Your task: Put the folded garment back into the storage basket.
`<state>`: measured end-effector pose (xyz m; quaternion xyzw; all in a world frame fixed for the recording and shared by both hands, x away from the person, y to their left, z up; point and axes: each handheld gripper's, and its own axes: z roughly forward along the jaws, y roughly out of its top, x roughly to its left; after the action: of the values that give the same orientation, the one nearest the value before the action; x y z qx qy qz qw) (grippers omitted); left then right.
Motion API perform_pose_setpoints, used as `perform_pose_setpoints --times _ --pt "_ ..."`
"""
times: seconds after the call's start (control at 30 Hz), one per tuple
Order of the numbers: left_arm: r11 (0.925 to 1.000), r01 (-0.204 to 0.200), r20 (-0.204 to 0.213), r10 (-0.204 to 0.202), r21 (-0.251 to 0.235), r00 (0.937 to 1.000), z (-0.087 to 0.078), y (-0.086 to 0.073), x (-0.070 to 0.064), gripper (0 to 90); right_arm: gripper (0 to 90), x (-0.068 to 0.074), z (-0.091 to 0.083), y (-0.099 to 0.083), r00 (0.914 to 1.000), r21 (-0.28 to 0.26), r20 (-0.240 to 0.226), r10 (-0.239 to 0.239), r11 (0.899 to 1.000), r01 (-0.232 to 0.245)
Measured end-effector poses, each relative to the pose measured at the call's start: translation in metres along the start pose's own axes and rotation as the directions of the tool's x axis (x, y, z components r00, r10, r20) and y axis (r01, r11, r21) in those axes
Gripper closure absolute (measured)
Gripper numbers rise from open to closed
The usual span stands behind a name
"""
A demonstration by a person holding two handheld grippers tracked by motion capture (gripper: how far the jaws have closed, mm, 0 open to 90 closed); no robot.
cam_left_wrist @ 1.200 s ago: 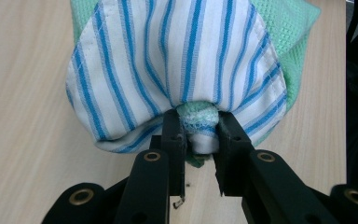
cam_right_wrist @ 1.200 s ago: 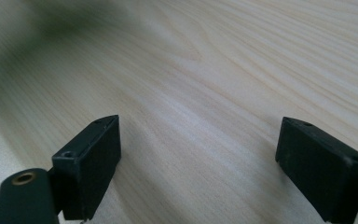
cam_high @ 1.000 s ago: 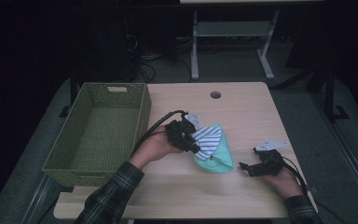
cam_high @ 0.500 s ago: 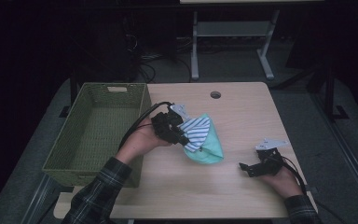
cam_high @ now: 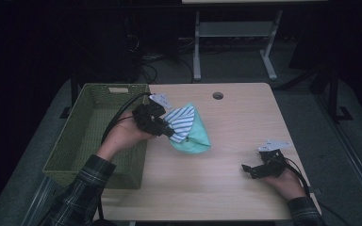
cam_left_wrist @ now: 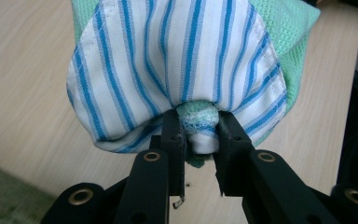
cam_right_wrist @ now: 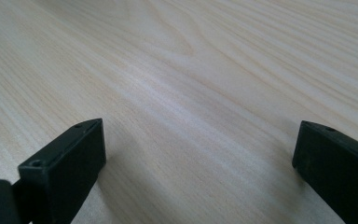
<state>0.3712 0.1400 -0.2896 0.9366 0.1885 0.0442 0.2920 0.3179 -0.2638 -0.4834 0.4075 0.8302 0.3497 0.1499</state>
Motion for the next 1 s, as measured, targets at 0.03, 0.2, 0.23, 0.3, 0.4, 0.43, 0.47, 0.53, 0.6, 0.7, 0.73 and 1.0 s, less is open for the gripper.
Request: perform_pose_setpoints --times 0.03,0.2,0.23,0.3,0.4,0.43,0.47,0.53,0.6,0.7,0.73,1.0 --pt "1.0000 0.008 -0.005 -0.008 -0.005 1.0000 -0.002 -0.002 0.001 75.4 2.1 0.000 0.000 0.000 1.0000 0.000 0.000 -0.001 1.000 0.001" --pt "0.9992 0.039 -0.035 -0.039 -0.005 0.9986 -0.015 -0.014 0.008 75.4 2.1 0.000 0.000 0.000 1.0000 -0.001 0.000 0.000 1.000 0.000" --pt "0.9992 0.039 -0.035 -0.039 -0.005 0.9986 -0.015 -0.014 0.008 75.4 2.1 0.000 0.000 0.000 1.0000 -0.002 0.000 -0.001 1.000 0.001" --pt "0.9980 0.061 -0.049 -0.062 -0.014 0.9969 -0.020 -0.019 0.011 75.4 2.1 0.000 0.000 0.000 1.0000 0.000 0.000 0.000 1.000 0.000" --pt "0.9956 0.091 -0.079 -0.093 -0.023 0.9925 -0.033 -0.030 0.018 75.4 2.1 0.000 0.000 0.000 1.0000 -0.001 0.000 0.001 1.000 -0.001" --pt "0.9945 0.101 -0.088 -0.103 -0.025 0.9908 -0.037 -0.033 0.020 75.4 2.1 0.000 0.000 0.000 1.0000 -0.002 0.000 0.001 1.000 -0.001" --pt "0.9938 0.108 -0.097 -0.110 -0.026 0.9892 -0.040 -0.036 0.022 75.4 2.1 0.000 0.000 0.000 1.0000 -0.001 0.000 0.000 1.000 0.000" --pt "0.9928 0.116 -0.106 -0.118 -0.031 0.9873 -0.044 -0.039 0.024 75.4 2.1 0.000 0.000 0.000 1.0000 0.000 0.000 0.000 1.000 0.000" --pt "0.9869 0.152 -0.127 -0.158 -0.055 0.9792 -0.054 -0.049 0.030 75.4 2.1 0.000 0.000 0.000 1.0000 0.000 0.000 0.000 1.000 0.000" --pt "0.9815 0.182 -0.151 -0.189 -0.059 0.9703 -0.061 -0.060 0.036 75.4 2.1 0.000 0.000 0.000 1.0000 0.000 0.000 0.000 1.000 0.000" --pt "0.9815 0.182 -0.151 -0.189 -0.059 0.9703 -0.061 -0.060 0.036 75.4 2.1 0.000 0.000 0.000 1.0000 -0.001 0.000 0.000 1.000 0.000" --pt "0.9572 0.274 -0.216 -0.288 -0.092 0.9329 -0.081 -0.092 0.054 75.2 2.1 0.000 0.000 0.000 1.0000 -0.001 0.002 0.002 1.000 -0.002"
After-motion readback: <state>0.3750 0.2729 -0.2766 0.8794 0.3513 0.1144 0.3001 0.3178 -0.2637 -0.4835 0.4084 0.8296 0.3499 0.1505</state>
